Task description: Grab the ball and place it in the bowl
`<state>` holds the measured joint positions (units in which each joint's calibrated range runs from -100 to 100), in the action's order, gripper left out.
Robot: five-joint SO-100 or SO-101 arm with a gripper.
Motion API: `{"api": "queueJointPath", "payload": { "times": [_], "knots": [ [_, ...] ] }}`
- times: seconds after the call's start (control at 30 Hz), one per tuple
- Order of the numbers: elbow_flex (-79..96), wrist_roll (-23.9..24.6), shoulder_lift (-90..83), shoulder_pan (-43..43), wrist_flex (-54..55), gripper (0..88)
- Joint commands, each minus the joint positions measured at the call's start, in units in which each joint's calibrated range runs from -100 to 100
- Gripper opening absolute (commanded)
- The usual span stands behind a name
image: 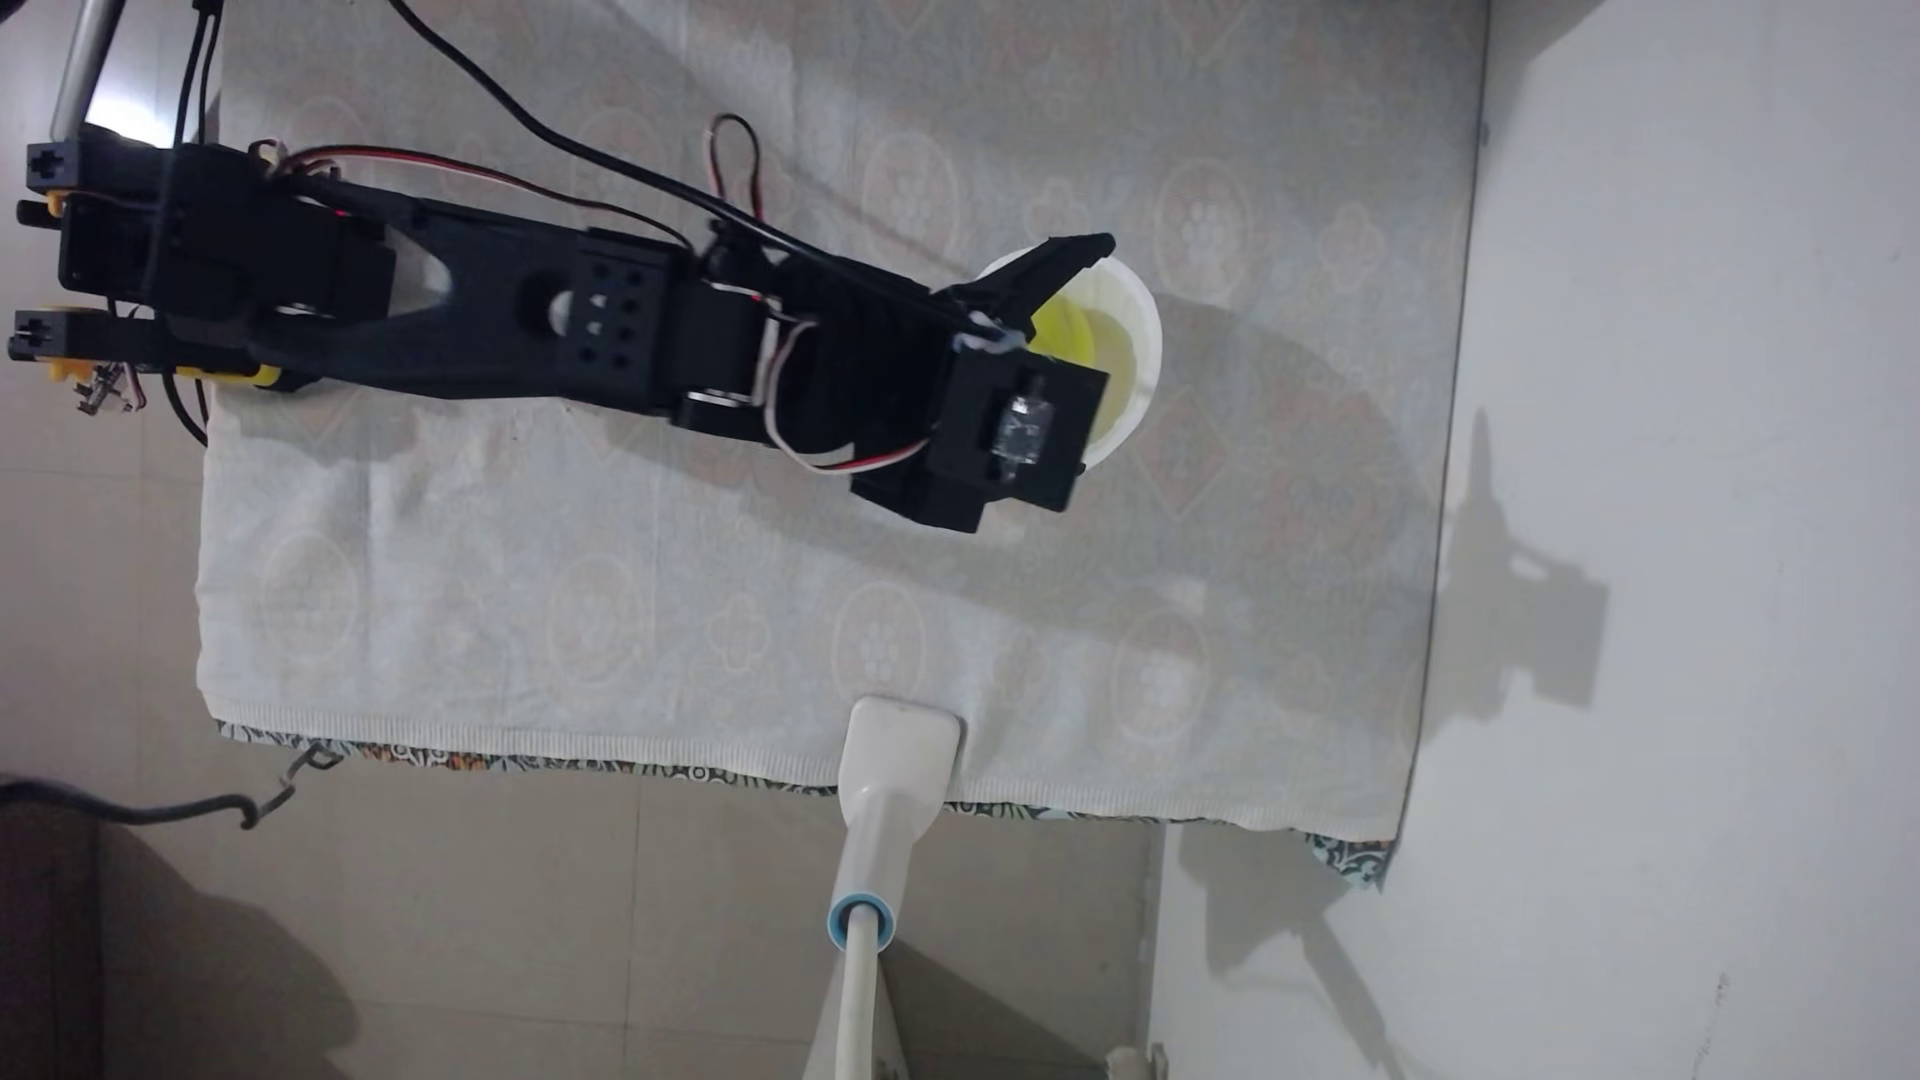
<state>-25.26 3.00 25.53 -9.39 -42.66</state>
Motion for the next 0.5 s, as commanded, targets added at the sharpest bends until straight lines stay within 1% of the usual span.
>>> {"api": "queueJointPath", "payload": {
  "times": [0.0, 0.3, 0.43, 0.47],
  "knots": [
    [-0.2, 0.7, -8.9, -0.8, -0.8, 40.9],
    [-0.7, 0.8, -12.0, -0.2, -3.1, 39.0],
    [-0.1, 0.2, -13.8, -0.2, -4.0, 34.2],
    [0.7, -0.4, -15.3, -0.5, -4.0, 30.3]
  ]
}}
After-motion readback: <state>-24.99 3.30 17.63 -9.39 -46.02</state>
